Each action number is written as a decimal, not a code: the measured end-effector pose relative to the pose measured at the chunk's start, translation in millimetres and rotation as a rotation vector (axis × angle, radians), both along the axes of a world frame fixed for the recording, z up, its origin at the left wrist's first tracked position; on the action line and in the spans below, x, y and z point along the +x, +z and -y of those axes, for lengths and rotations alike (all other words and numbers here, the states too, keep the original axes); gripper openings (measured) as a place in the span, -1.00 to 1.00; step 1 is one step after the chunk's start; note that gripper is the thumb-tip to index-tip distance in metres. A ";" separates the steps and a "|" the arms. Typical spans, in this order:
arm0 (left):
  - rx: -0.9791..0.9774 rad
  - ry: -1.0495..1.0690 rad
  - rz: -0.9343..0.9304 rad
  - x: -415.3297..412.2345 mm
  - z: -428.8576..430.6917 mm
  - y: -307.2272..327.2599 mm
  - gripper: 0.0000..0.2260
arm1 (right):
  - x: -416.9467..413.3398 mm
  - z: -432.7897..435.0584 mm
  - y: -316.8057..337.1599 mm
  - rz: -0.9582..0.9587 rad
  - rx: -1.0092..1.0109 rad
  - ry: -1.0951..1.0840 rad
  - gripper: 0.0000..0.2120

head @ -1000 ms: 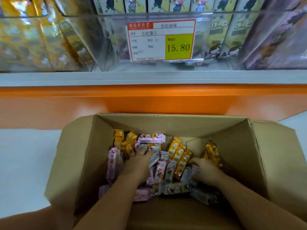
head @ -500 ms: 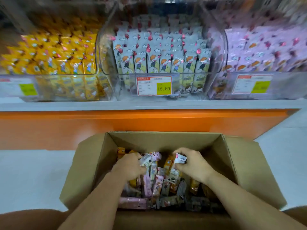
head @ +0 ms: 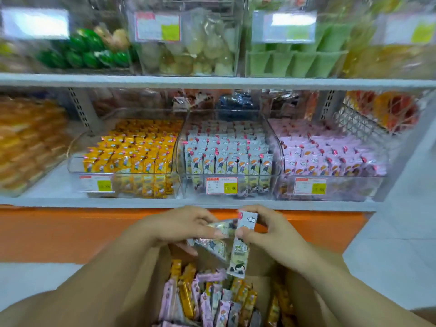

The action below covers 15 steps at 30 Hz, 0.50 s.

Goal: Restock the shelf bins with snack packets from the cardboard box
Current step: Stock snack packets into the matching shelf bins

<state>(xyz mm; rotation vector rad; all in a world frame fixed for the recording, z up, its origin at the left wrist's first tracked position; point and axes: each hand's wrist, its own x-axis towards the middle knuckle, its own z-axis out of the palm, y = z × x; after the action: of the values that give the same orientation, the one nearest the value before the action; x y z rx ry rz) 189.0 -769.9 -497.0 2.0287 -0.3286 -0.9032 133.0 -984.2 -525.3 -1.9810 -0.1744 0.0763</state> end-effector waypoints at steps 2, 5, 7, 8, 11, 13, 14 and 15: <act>-0.089 0.062 -0.014 0.1 -9.7 10.3 -0.59 | -0.9 -4.3 13.1 0.011 0.102 -0.020 -0.73; -0.205 0.103 -0.025 -1.1 -18.0 19.0 -0.57 | -0.1 -11.9 30.8 0.060 0.151 -0.013 -0.81; -0.263 0.115 -0.022 -1.3 -19.9 24.0 -0.60 | 2.4 -17.0 41.7 0.074 0.155 -0.004 -0.84; -0.294 0.123 -0.029 -1.7 -19.5 26.9 -0.64 | 4.5 -18.7 46.0 0.074 0.153 -0.004 -0.84; -0.429 0.183 -0.086 1.4 -18.5 33.3 -0.66 | 12.4 -23.9 57.2 0.103 0.147 -0.038 -0.86; -0.512 0.215 -0.139 5.2 -20.0 35.1 -0.55 | 17.6 -28.7 60.4 0.106 0.169 -0.078 -0.88; -0.545 0.233 -0.159 6.5 -21.2 35.9 -0.50 | 20.4 -33.1 61.4 0.101 0.190 -0.094 -0.86; -0.578 0.258 -0.172 6.3 -22.5 37.7 -0.49 | 23.1 -38.4 62.8 0.093 0.208 -0.114 -0.77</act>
<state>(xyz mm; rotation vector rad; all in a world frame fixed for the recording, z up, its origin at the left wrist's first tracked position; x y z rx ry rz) 195.3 -747.4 -459.3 1.4129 -0.1967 -0.7124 156.2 -945.9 -462.5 -1.7841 -0.1235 -0.1040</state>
